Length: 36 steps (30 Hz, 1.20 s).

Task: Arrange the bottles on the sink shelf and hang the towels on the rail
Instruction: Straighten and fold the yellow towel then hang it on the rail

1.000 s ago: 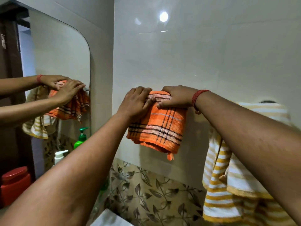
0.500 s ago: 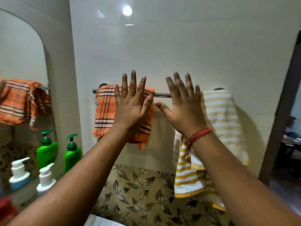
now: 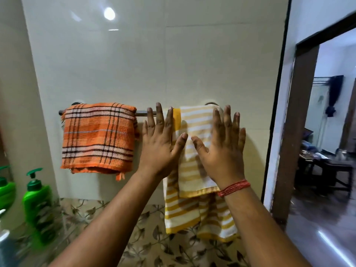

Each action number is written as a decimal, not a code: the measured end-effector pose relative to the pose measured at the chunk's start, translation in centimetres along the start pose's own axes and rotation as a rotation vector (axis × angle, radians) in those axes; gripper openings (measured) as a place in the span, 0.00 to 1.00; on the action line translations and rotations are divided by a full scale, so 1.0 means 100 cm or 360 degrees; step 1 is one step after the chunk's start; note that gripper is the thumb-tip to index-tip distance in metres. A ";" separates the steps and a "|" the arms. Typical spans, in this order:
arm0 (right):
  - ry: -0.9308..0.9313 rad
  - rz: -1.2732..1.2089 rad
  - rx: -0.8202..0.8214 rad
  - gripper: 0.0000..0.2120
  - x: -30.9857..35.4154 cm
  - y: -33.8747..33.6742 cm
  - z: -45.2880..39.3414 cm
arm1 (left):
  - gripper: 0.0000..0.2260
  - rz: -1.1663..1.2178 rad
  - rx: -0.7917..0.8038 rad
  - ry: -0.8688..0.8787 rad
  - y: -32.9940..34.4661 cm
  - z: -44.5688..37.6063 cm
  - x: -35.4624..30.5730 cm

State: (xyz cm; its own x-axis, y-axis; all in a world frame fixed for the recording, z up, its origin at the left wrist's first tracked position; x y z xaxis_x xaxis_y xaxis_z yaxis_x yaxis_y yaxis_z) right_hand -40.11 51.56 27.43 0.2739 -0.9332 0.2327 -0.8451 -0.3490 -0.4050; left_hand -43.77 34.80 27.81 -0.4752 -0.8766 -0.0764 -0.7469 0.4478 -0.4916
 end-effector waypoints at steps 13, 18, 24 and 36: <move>-0.0165 -0.0956 0.0095 0.35 -0.026 0.031 0.000 | 0.22 0.0720 -0.0410 -0.0948 0.031 -0.002 -0.045; -0.0327 -0.1424 0.0219 0.20 -0.020 0.029 0.010 | 0.23 0.0809 -0.0421 -0.1178 0.035 0.009 -0.060; -0.0375 -0.1806 0.0508 0.20 -0.014 0.031 0.051 | 0.20 0.1153 -0.0203 -0.1237 0.030 0.034 -0.086; -0.1048 -0.1971 0.1810 0.23 0.008 0.005 0.152 | 0.14 0.0785 -0.0422 -0.1685 -0.038 0.150 -0.105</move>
State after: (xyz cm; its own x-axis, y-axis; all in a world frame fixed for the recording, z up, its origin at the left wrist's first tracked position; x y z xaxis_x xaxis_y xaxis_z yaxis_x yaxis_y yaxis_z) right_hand -33.28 49.32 13.97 0.7916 0.1075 0.6015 0.5859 -0.4133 -0.6971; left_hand -28.94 39.65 17.45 -0.2112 -0.2544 -0.9438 -0.7235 0.6899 -0.0241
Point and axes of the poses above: each hand's wrist, its own z-axis away from the middle knuckle, its own y-axis out of the palm, x = y × z, the point moved 5 cm from there along -z, towards the middle knuckle, and after that the axes turned 8 degrees about -z, right-handed, at the moved point
